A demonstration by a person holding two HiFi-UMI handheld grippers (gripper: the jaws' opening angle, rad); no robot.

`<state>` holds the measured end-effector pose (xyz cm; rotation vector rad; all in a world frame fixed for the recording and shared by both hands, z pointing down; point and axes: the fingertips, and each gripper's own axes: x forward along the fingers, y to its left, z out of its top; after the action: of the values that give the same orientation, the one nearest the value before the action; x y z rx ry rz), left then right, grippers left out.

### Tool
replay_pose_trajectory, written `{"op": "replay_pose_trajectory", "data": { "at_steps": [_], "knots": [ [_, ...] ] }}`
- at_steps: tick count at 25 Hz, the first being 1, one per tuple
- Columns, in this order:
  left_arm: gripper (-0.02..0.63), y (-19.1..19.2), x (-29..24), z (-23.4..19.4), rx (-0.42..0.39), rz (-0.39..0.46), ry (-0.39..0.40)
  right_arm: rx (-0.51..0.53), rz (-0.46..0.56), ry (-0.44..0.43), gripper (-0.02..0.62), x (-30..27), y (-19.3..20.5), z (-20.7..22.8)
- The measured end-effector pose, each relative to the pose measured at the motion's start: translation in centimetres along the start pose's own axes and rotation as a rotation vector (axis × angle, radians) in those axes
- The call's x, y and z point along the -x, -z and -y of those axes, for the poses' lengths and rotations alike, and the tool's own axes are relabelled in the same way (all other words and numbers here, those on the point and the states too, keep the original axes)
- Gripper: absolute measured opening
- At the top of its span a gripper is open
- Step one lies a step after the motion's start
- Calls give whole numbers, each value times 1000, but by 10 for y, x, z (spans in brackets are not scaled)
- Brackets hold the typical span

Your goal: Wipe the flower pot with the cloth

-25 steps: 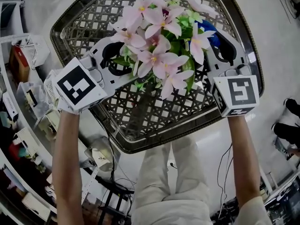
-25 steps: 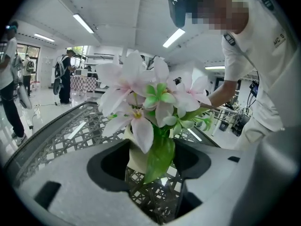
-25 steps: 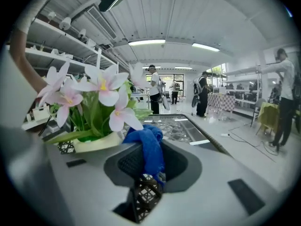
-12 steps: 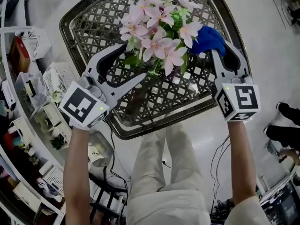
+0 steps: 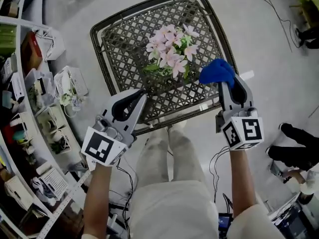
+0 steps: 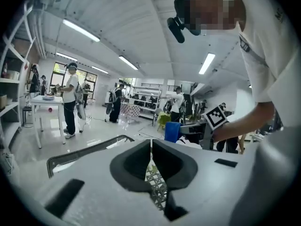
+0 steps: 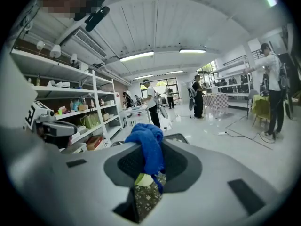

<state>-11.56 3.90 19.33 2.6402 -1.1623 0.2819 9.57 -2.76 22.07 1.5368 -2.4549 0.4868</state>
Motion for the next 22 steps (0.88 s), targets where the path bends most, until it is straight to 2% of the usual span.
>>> {"op": "replay_pose_trajectory", "data": {
  "at_steps": [6,11,15,17,22],
  "knots": [
    [23,-64,31,33,82,94,-45,70,14,-82,92,62,-63,-36],
    [23,-103,58,54,163,145,-70,83,44,-100,87,108,-104,-51],
    [23,-128,86,76,116,149,-103,96,51,-127,89,147,-128,-69],
    [23,-133,93,88,95,135,-78,112,59,-128,89,162,-135,-77],
    [23,-127,103,123,102,85,7,121,53,-147,89,193,-129,-95]
  ]
}}
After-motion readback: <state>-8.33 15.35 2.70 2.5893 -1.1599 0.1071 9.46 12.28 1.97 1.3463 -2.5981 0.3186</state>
